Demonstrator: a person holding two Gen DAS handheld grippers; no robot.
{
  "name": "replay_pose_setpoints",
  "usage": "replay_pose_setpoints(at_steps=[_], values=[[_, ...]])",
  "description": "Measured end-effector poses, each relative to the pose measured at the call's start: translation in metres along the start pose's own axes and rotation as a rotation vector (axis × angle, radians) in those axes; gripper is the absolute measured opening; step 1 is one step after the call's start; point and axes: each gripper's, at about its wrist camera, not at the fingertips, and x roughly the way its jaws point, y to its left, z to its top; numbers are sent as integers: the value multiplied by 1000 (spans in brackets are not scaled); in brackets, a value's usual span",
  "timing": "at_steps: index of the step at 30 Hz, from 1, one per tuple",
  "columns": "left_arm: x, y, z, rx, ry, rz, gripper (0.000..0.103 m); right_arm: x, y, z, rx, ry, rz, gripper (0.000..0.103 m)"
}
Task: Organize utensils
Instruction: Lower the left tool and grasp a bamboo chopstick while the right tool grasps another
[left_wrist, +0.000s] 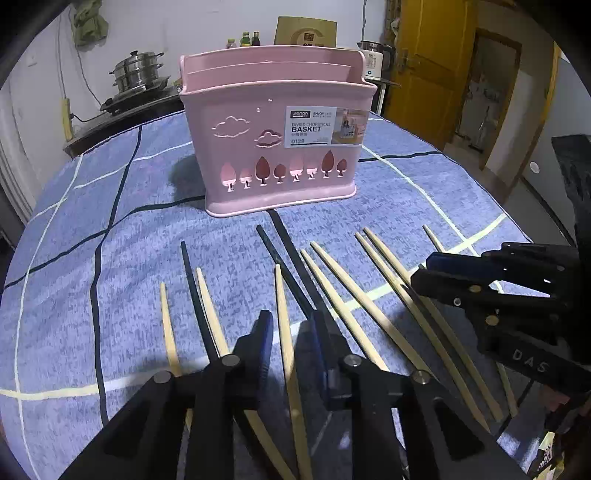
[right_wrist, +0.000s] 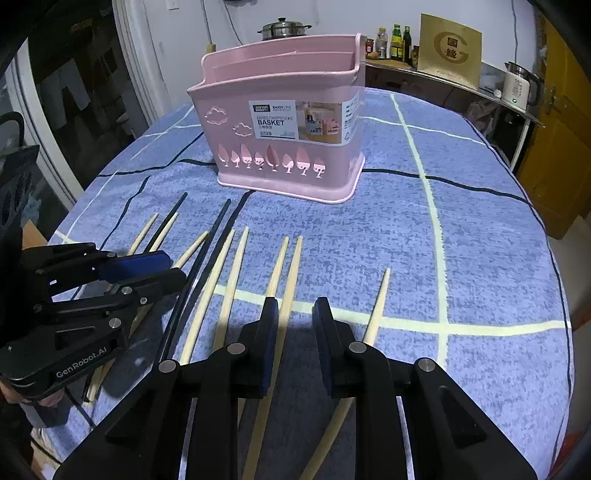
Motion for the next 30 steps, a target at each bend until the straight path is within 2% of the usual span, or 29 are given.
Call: replay_pose_setpoints(at_steps=[7, 18, 22, 30], values=[[8, -1, 5, 2, 26, 10, 13, 10, 0, 6, -8, 17, -9, 20], [19, 0, 18, 2, 52, 3, 13, 25, -3, 26, -10, 44, -24, 20], [21, -4, 19, 23, 47, 20, 6, 28, -2, 28, -12, 45, -20, 9], [11, -4, 23, 11, 26, -5, 5, 19, -4, 29, 2, 32, 13, 7]])
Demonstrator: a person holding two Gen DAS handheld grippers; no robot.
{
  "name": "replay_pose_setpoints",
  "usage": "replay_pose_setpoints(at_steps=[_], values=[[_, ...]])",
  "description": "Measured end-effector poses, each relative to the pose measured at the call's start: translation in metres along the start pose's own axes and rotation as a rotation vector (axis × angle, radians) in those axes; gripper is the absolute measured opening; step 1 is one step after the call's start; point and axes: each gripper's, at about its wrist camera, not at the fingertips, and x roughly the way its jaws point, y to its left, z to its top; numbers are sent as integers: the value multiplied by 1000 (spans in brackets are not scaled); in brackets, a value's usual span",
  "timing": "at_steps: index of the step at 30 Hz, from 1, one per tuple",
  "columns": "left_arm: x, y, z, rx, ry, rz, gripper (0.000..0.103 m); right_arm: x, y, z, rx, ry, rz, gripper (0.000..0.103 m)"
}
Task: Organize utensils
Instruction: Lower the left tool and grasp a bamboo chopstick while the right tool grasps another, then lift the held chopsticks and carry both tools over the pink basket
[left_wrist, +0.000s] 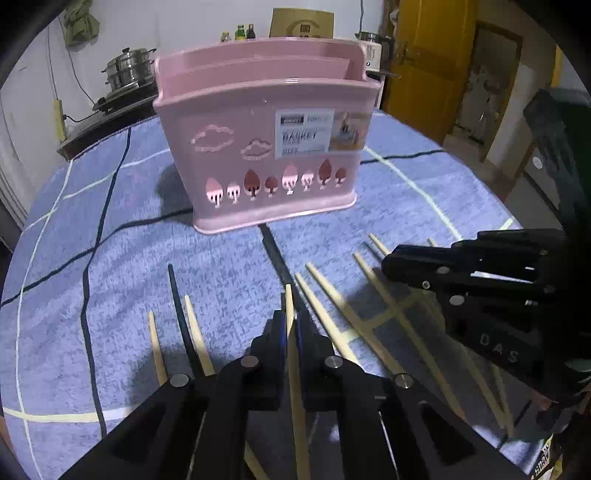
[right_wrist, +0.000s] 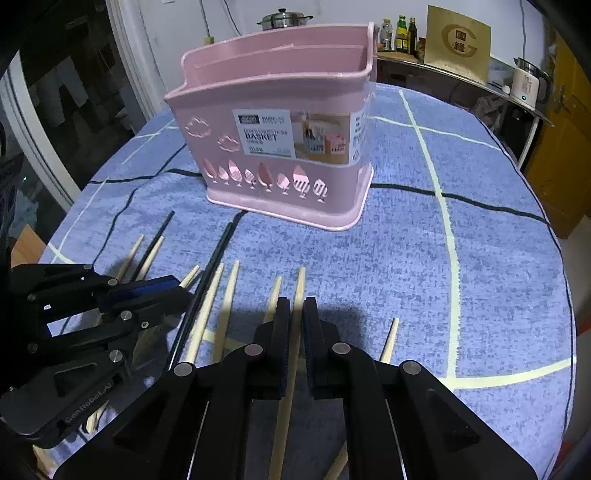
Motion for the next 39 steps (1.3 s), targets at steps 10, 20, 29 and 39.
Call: replay_pose_setpoints(at_steps=[10, 20, 29, 39], values=[[-63, 3, 21, -1, -119, -12, 5, -56, 2, 16, 6, -115, 37, 7], [-129, 11, 41, -26, -251, -18, 5, -112, 9, 25, -9, -247, 42, 6], [-148, 16, 41, -40, -282, -18, 4, -129, 15, 26, -24, -293, 41, 6], [-164, 17, 46, -38, -305, -25, 4, -146, 18, 30, -36, -341, 40, 6]])
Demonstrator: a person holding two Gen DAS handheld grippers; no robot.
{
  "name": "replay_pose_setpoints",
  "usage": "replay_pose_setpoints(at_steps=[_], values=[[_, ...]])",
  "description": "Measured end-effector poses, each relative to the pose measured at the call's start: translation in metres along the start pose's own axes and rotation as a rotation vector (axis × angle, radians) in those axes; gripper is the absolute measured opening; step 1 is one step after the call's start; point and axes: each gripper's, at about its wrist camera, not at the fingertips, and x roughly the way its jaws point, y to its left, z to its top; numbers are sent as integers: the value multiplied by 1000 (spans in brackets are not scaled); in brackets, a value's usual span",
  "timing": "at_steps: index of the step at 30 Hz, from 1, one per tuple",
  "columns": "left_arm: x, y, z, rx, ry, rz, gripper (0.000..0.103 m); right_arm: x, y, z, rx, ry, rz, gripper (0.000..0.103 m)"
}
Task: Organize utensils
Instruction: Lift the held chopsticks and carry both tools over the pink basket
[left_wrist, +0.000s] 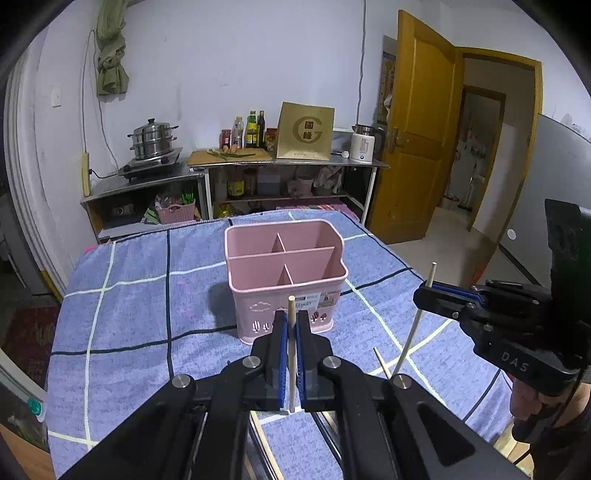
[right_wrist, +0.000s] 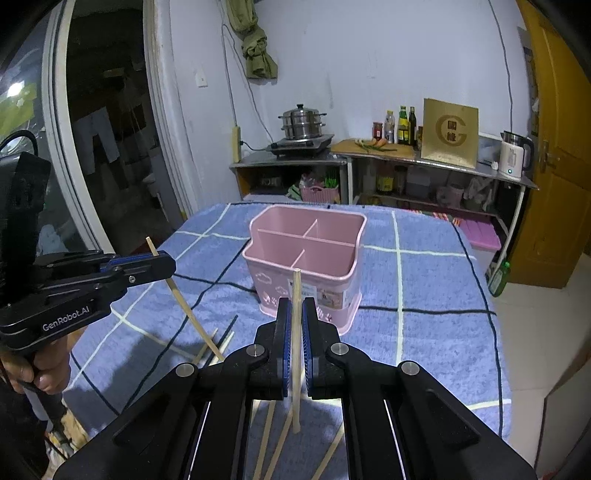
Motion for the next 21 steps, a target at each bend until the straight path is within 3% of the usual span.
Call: replay_pose_setpoints(at_steps=[10, 21], values=[[-1, 8, 41, -12, -11, -16, 4, -1, -3, 31, -2, -55, 7, 6], [-6, 39, 112, -80, -114, -1, 4, 1, -12, 94, 57, -203, 18, 6]])
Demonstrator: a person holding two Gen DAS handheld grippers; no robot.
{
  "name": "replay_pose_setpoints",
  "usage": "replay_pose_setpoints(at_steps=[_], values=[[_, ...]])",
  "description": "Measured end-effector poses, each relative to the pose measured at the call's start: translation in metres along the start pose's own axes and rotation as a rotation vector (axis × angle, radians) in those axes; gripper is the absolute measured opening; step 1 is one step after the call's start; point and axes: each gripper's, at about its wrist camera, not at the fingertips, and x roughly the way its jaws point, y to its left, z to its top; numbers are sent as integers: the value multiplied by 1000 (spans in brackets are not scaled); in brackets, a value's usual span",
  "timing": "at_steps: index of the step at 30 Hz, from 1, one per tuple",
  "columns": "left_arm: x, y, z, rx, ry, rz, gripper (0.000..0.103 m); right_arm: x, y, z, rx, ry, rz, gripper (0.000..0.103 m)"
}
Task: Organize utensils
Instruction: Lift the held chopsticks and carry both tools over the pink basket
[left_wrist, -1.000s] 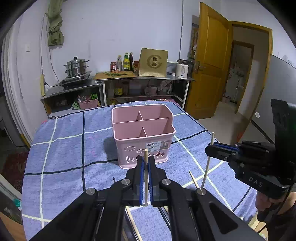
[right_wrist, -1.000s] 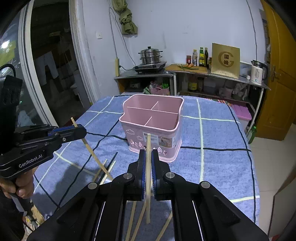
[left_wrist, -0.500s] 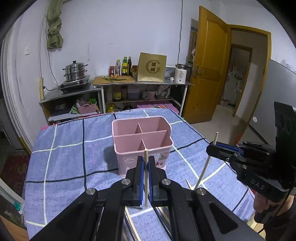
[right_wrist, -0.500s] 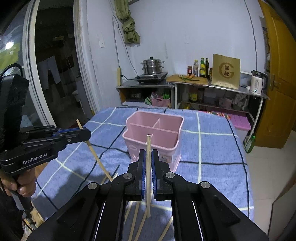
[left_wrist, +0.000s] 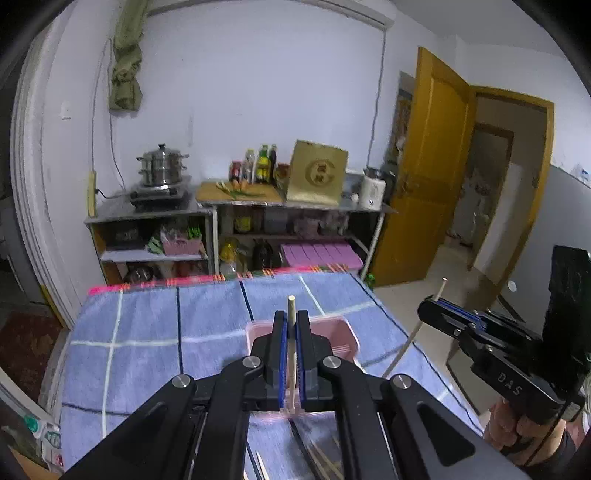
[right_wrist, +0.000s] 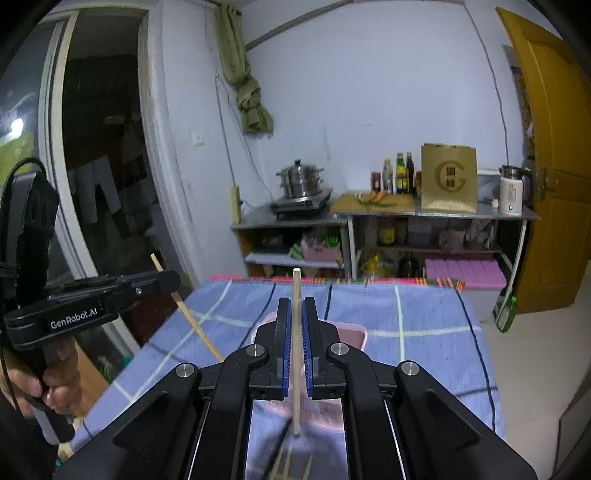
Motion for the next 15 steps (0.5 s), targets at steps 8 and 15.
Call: replay_pose_setpoints(at_steps=[8, 15], values=[[33, 20, 19, -31, -14, 14, 4, 35, 2, 16, 28, -34, 8, 6], [68, 36, 8, -51, 16, 20, 4, 63, -2, 9, 41, -22, 10, 6]])
